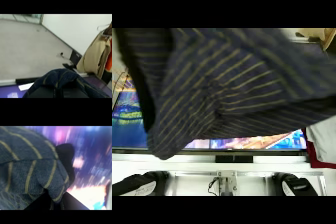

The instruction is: Fold the shirts.

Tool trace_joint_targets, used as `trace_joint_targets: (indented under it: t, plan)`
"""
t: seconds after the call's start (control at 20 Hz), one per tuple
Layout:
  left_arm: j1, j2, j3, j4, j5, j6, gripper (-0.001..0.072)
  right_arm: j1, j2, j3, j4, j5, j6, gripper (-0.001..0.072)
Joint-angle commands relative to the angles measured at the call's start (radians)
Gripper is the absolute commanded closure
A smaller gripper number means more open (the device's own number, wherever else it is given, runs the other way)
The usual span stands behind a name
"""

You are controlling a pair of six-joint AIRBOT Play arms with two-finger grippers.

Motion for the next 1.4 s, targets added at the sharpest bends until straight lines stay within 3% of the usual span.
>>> trace_joint_targets:
  t: [0.0,0.1,0.15,0.2,0.25,0.35,0.6,0.7,1.0,1.25,1.35]
  plan:
    - [-0.009,-0.224,-0.017,-0.157,-0.074,0.0,0.0647,0.0,-0.126,-0.222,0.092,-0.13,0.036,0.0616]
    - [-0.017,-0.335,-0.017,-0.251,-0.148,0.0,0.063,0.0,-0.224,-0.316,0.121,-0.28,0.035,0.0616]
    - [-0.017,-0.379,-0.017,-0.273,-0.209,0.0,0.0471,0.0,-0.274,-0.331,0.144,-0.301,0.03,0.0616]
    - [-0.016,-0.41,-0.017,-0.274,-0.285,0.001,0.0138,0.0,-0.326,-0.331,0.177,-0.301,0.012,0.0616]
    - [-0.01,-0.426,-0.017,-0.266,-0.361,0.007,-0.0013,0.0,-0.362,-0.331,0.214,-0.301,-0.016,0.0616]
    - [0.021,-0.423,-0.015,-0.201,-0.521,0.061,-0.0013,0.0,-0.406,-0.331,0.264,-0.307,-0.072,0.0616]
    - [0.092,-0.386,-0.003,0.166,-1.04,0.061,-0.0013,0.0,-0.413,-0.331,0.267,-0.301,-0.095,0.0616]
    - [0.084,-0.385,-0.071,0.161,-1.117,0.051,-0.0013,0.0,-0.413,-0.331,0.266,-0.301,-0.096,0.0616]
    - [0.045,-0.307,-0.373,0.218,-1.131,0.008,-0.0013,0.0,-0.413,-0.331,0.266,-0.244,-0.104,0.0616]
    - [0.104,-0.032,-0.816,0.192,-0.835,-0.1,-0.0013,0.0,-0.413,-0.331,0.266,-0.261,-0.108,0.0616]
    - [0.127,0.019,-0.937,0.102,-0.695,-0.131,-0.0013,0.0,-0.413,-0.331,0.267,-0.276,-0.108,0.0616]
